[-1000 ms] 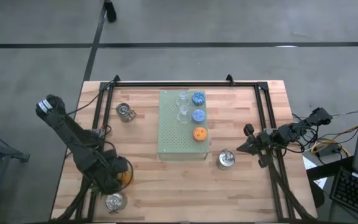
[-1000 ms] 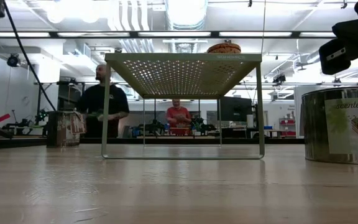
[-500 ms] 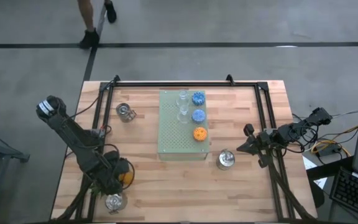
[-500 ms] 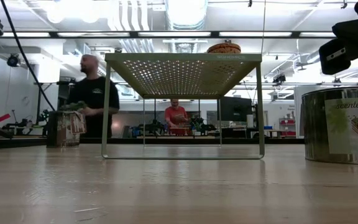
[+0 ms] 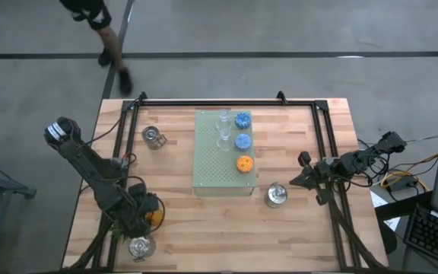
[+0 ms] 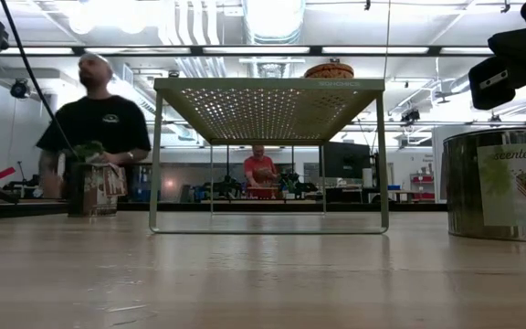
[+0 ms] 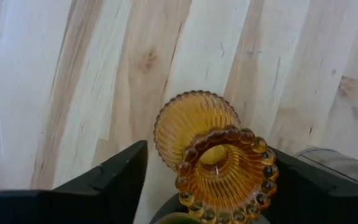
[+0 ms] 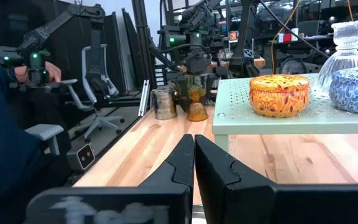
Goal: Pick & Place candle stick holders
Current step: Put the orange candle holder on the shelf aligned with the other transparent candle holder
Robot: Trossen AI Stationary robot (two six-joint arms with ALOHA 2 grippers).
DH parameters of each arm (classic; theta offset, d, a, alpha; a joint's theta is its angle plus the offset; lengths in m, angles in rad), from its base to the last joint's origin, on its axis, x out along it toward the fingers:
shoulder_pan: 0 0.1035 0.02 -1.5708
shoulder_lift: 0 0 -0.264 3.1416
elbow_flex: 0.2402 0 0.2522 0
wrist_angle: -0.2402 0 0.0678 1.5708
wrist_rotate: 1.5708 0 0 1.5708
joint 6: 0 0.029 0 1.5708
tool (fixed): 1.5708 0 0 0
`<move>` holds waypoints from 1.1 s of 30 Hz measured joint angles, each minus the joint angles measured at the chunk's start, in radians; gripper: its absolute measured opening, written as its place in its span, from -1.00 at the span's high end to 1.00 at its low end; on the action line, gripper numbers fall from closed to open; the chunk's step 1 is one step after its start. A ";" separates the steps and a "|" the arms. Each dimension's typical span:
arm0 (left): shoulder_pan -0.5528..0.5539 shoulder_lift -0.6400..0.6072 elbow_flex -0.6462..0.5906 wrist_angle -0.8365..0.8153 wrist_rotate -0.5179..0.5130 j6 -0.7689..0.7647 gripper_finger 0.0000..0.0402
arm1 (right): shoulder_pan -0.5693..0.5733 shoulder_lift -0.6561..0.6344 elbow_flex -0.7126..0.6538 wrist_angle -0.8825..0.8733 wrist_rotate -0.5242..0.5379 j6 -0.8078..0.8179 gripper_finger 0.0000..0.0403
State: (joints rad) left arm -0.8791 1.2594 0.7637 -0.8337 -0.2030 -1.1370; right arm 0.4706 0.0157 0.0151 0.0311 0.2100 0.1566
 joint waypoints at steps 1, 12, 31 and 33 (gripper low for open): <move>0.000 0.000 0.000 0.000 0.000 0.000 -0.33 | 0.000 0.000 0.000 0.000 0.000 0.000 0.96; 0.000 0.000 0.000 0.013 -0.051 0.023 0.14 | 0.000 0.000 0.000 0.000 0.000 0.000 0.96; 0.020 -0.001 0.000 0.021 -0.158 0.061 0.14 | 0.000 0.000 0.000 0.000 0.000 0.000 0.96; 0.022 -0.001 0.000 0.021 -0.166 0.062 0.13 | 0.000 0.000 0.000 0.000 0.000 0.000 0.96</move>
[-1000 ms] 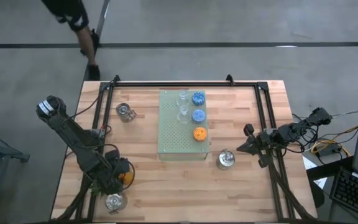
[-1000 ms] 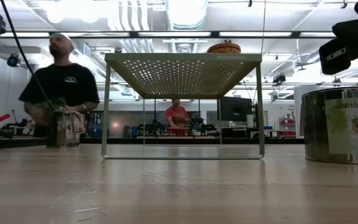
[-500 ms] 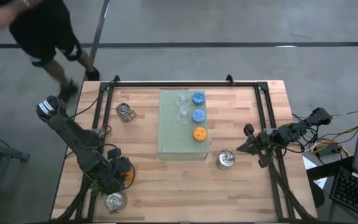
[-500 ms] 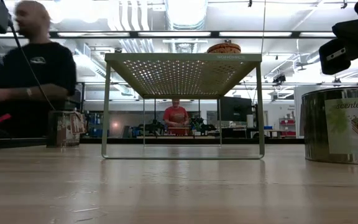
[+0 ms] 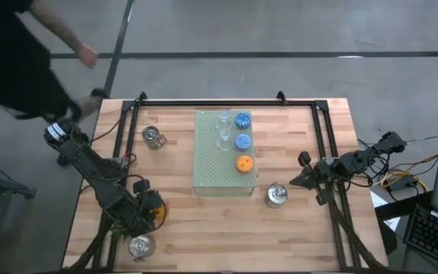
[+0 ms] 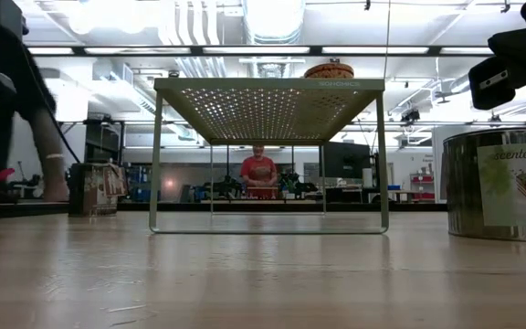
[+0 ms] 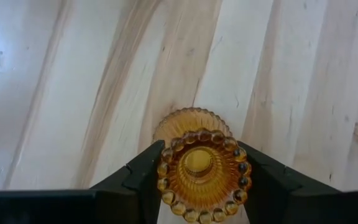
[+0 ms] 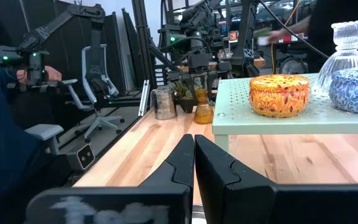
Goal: Pick & Place candle stick holders
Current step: Put the orange candle holder on the shelf aligned with the other transparent candle holder
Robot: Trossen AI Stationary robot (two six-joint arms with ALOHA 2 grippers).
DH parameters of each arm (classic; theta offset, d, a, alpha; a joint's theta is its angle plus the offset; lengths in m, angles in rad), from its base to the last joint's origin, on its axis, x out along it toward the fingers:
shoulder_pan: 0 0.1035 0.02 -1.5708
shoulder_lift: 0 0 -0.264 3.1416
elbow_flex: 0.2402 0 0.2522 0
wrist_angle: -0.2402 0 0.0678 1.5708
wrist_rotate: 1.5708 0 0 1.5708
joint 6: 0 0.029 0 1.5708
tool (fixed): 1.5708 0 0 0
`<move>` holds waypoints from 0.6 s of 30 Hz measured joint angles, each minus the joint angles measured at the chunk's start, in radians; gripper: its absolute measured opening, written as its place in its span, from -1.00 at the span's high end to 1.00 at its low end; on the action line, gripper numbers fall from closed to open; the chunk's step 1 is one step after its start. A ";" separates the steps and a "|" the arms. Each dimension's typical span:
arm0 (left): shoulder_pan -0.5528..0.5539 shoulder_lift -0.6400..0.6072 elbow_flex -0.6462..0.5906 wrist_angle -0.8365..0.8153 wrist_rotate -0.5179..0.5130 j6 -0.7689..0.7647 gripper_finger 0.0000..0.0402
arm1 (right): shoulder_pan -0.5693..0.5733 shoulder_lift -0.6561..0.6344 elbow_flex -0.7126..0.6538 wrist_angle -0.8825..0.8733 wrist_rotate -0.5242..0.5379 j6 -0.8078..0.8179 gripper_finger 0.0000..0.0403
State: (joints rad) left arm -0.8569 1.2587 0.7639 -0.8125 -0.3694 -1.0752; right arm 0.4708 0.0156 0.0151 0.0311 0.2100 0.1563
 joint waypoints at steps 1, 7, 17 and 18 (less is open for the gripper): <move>0.000 0.000 0.000 0.000 0.000 0.001 0.12 | 0.000 0.000 0.000 0.000 0.000 0.000 0.96; 0.005 0.000 0.000 0.001 -0.012 0.010 0.07 | 0.000 0.000 0.000 0.000 0.000 0.000 0.96; 0.081 -0.002 0.038 -0.001 -0.021 0.033 0.11 | 0.000 0.000 0.000 0.000 0.000 0.000 0.96; 0.092 -0.002 0.046 -0.003 -0.008 0.048 0.09 | 0.000 0.000 0.000 0.000 0.000 0.000 0.96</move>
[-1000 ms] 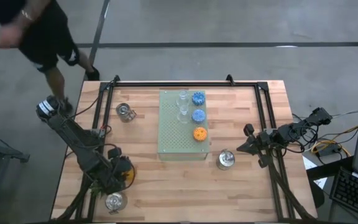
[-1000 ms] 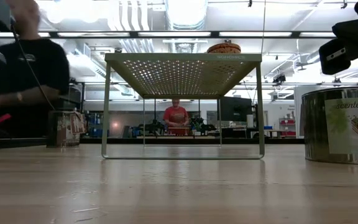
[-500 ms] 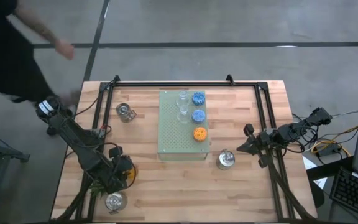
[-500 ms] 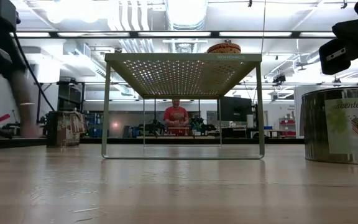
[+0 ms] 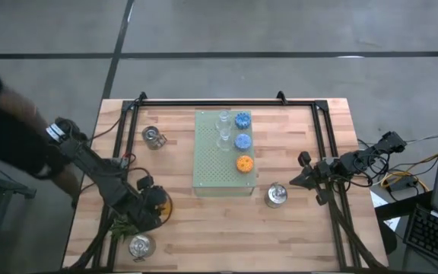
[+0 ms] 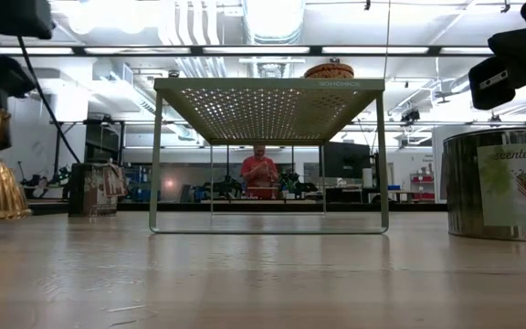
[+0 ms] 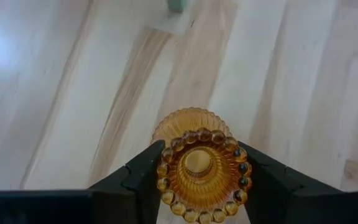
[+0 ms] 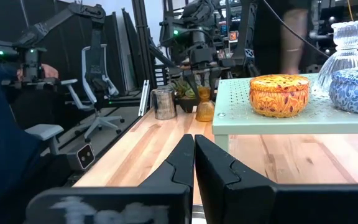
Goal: Pick & Place candle stick holders
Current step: Put the orange candle holder on the shelf aligned with the other transparent candle holder
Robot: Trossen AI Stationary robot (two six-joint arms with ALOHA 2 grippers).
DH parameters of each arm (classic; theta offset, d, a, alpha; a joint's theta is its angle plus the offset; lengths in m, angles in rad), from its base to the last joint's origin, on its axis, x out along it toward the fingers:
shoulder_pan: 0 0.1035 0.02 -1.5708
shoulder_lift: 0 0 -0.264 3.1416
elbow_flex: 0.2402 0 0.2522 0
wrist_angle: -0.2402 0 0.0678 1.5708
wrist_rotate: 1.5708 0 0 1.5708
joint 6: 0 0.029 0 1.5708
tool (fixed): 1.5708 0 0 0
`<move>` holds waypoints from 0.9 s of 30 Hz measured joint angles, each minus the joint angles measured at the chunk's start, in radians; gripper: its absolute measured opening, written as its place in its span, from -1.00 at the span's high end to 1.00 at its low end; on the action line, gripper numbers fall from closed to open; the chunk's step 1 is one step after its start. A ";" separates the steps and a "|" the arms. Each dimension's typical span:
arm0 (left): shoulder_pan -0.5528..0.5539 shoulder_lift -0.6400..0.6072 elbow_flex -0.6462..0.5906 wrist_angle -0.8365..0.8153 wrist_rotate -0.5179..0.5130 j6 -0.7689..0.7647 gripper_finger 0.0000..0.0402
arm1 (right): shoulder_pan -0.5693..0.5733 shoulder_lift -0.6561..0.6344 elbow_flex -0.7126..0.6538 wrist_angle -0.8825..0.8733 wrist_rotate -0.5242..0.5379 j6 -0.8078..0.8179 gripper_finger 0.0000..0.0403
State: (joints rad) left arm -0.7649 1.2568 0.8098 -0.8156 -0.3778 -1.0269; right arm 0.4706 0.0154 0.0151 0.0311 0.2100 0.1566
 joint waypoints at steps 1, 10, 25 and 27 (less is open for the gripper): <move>0.012 0.000 0.010 -0.005 0.013 0.019 0.08 | 0.000 0.000 0.000 0.000 0.000 0.000 0.96; 0.105 -0.001 0.108 -0.033 0.052 0.210 0.15 | 0.000 0.000 0.000 0.000 0.000 0.000 0.96; 0.230 -0.002 0.418 -0.225 0.078 0.443 0.13 | 0.000 0.000 0.000 0.000 0.000 0.000 0.96; 0.255 -0.002 0.464 -0.242 0.078 0.484 0.10 | 0.000 0.000 0.000 0.000 0.000 0.000 0.96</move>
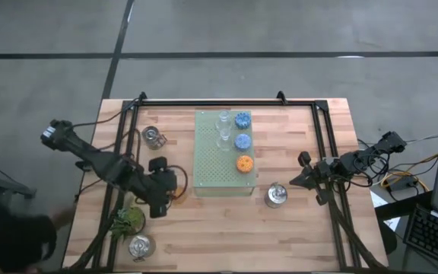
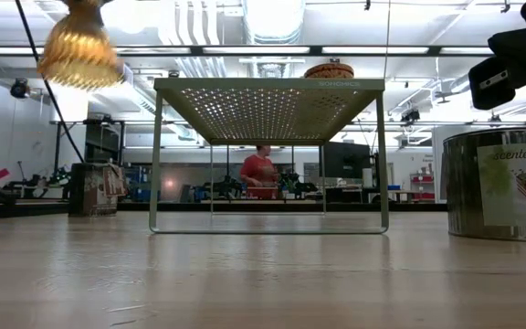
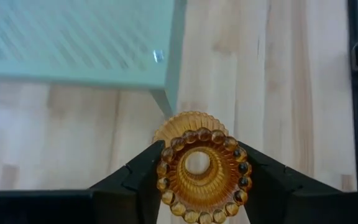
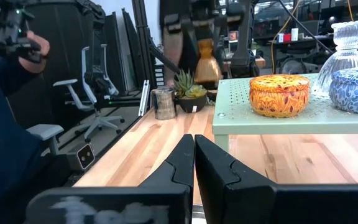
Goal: Pick & Place candle stick holders
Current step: Put the orange candle holder on the shelf aligned with the other transparent candle holder
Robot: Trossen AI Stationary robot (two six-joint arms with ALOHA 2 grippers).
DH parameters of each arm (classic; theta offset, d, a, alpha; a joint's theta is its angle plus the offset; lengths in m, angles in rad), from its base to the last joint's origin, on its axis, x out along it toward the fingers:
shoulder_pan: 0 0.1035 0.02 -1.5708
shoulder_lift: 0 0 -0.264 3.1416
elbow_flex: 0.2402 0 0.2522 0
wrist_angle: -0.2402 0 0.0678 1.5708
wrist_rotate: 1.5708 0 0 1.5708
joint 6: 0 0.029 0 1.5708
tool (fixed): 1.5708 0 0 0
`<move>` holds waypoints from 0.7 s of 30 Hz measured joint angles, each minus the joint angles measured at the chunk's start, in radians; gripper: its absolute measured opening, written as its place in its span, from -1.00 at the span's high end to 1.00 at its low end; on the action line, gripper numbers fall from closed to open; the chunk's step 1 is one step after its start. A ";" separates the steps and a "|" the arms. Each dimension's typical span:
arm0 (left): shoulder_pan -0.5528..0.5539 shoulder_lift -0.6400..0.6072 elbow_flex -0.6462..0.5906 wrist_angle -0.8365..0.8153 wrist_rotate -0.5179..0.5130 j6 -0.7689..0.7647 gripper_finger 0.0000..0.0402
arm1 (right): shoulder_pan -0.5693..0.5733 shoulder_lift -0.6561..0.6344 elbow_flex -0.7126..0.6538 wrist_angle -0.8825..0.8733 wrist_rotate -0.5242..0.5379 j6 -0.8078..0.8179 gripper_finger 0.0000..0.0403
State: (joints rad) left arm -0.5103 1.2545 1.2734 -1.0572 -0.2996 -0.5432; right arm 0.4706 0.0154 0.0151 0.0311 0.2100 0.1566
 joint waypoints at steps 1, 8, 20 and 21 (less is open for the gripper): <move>0.014 0.000 0.020 0.000 0.000 0.021 0.10 | 0.000 0.000 0.000 0.000 0.000 0.000 0.96; 0.137 0.017 0.123 0.004 0.002 0.173 0.15 | 0.000 0.000 0.000 0.000 0.000 0.000 0.96; 0.353 0.161 0.244 0.098 0.132 0.434 0.15 | 0.000 0.000 0.000 0.000 0.000 0.000 0.96; 0.368 0.180 0.261 0.099 0.136 0.451 0.15 | 0.000 0.000 0.000 0.000 0.000 0.000 0.96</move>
State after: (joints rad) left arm -0.1428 1.4343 1.5340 -0.9583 -0.1633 -0.0920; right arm 0.4709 0.0154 0.0151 0.0311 0.2100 0.1566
